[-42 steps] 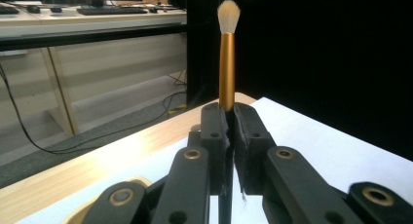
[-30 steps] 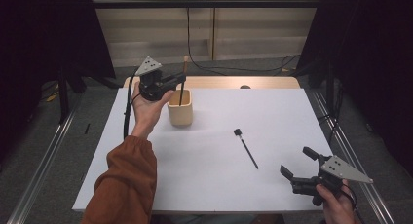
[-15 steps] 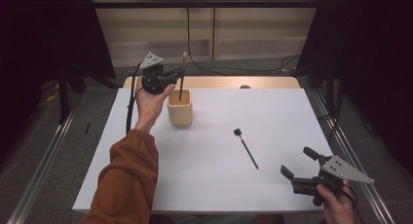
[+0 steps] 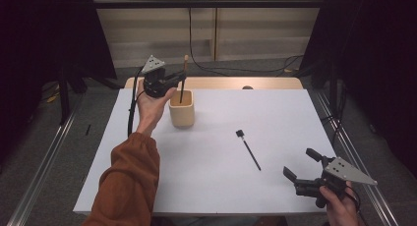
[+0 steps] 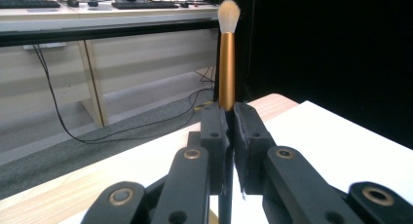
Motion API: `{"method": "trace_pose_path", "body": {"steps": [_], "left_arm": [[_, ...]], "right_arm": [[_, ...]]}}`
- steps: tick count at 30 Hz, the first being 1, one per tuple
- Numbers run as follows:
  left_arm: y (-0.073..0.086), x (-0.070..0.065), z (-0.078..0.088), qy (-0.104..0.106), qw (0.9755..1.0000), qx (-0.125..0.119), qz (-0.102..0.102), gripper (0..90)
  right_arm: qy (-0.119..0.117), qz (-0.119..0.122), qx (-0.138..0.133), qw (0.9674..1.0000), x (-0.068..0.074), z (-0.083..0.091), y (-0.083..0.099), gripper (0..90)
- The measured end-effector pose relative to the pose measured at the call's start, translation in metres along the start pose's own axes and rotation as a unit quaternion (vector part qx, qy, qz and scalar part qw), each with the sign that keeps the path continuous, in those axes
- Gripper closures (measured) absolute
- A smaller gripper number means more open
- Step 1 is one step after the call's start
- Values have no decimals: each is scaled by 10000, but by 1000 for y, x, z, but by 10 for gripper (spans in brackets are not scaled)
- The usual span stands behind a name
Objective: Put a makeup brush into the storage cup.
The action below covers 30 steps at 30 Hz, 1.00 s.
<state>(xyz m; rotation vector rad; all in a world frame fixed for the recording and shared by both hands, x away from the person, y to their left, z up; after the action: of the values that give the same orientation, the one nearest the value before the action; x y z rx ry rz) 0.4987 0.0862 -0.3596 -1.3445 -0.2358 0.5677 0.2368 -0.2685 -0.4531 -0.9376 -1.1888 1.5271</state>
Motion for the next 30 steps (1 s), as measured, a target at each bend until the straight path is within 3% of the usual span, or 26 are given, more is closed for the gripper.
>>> {"method": "trace_pose_path", "body": {"steps": [9, 23, 30], "left_arm": [[19, 6, -5, -109, 9999, 63, 92, 838], [39, 8, -9, -39, 9996, 108, 271, 837], [50, 9, -9, -58, 9995, 167, 263, 837]], "right_arm": [[-2, 0, -6, 10000, 0, 0, 0, 0], [-6, -3, -5, 10000, 0, 0, 0, 0], [-3, -1, 0, 10000, 0, 0, 0, 0]]}}
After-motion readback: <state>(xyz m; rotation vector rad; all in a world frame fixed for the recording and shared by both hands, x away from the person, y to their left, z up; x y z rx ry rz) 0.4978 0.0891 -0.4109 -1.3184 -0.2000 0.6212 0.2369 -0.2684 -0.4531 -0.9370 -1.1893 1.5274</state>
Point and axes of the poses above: each handheld gripper's, and its own axes: z roughly backward along the jaws, y roughly out of its underside, x roughly to its left, the point moved 7 cm from there along -z, roughly forward along the jaws, and after that the axes turned 15 degrees about y, right-handed, at the moved point
